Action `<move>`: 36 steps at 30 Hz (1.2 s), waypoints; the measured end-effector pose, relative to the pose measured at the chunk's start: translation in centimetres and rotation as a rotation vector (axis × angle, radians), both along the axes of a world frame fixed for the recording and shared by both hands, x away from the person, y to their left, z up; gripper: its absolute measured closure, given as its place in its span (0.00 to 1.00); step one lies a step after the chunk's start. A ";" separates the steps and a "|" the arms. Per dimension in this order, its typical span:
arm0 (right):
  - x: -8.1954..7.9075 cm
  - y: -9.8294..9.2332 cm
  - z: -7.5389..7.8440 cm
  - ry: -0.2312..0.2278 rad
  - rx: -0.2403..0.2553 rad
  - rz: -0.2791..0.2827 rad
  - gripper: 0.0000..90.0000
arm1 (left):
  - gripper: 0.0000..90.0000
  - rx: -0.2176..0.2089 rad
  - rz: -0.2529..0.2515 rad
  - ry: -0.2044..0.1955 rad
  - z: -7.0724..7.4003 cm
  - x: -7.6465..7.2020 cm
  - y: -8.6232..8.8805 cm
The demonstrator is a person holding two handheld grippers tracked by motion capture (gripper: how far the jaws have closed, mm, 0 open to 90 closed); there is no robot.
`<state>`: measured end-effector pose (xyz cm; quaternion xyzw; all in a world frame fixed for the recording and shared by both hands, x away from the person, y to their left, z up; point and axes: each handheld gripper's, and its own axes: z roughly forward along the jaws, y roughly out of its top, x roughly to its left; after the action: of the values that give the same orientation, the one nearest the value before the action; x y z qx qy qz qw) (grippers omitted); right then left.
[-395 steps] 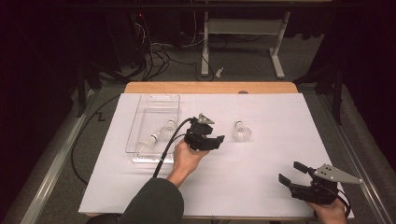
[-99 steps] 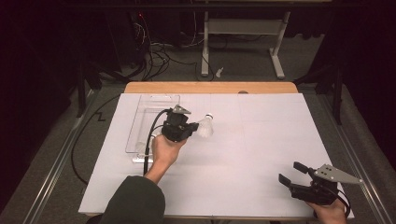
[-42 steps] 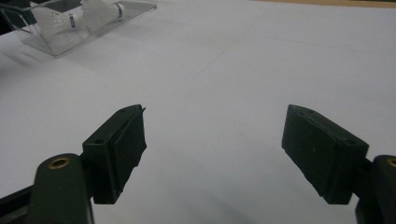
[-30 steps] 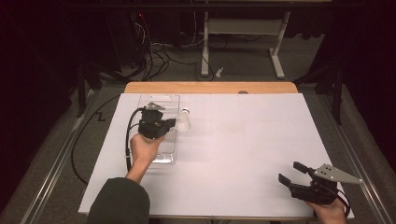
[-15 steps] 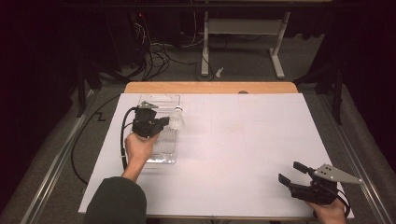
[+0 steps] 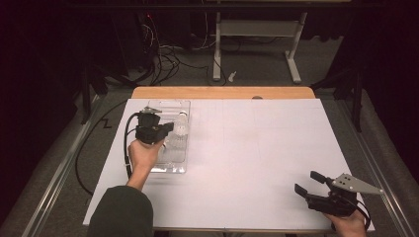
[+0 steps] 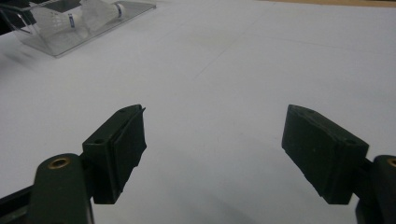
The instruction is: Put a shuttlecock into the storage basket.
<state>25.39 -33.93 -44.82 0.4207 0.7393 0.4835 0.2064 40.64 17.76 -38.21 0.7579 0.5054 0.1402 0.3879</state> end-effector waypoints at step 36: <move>0.0 0.0 0.0 0.003 0.003 -0.002 0.24 | 1.00 0.040 0.111 0.022 -0.6 1.4 2.0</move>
<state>25.38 -33.94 -44.82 0.4223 0.7387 0.4837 0.2052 42.06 19.71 -38.80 0.7377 0.5482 0.1631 0.3588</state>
